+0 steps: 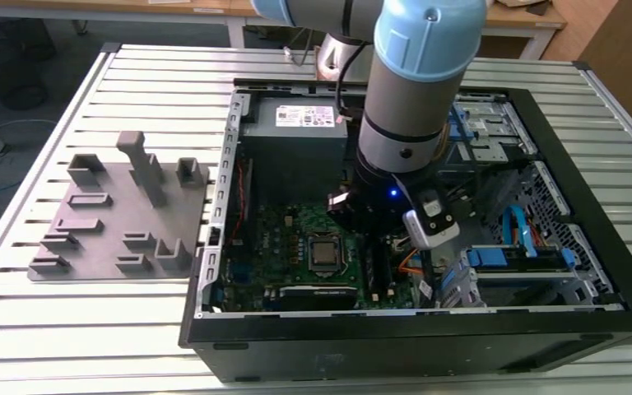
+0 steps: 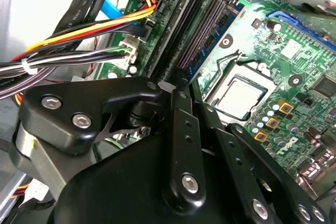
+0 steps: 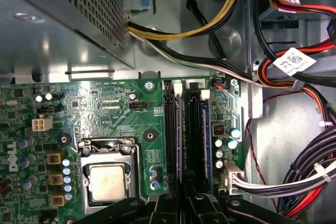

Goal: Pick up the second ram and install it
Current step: 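Insert the second ram into the second slot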

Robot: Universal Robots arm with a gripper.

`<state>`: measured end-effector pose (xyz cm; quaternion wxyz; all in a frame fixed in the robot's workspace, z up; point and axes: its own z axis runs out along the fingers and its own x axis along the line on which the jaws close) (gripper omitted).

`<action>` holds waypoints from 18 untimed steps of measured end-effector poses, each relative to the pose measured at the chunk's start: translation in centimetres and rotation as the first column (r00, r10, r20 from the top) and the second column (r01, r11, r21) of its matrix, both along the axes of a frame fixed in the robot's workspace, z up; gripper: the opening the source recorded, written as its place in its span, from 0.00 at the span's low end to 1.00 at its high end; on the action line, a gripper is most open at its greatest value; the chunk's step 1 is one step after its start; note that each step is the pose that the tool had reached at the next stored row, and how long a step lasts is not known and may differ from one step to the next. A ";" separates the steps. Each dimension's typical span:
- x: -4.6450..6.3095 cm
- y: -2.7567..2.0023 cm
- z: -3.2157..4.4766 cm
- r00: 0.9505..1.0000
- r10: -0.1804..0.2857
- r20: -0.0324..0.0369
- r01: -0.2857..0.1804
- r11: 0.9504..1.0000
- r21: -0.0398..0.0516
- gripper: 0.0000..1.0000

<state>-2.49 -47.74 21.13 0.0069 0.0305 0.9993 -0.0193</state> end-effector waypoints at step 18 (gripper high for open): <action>0.5 0.03 -0.60 0.999 0.039 0.000 -0.039 0.999 0.000 0.14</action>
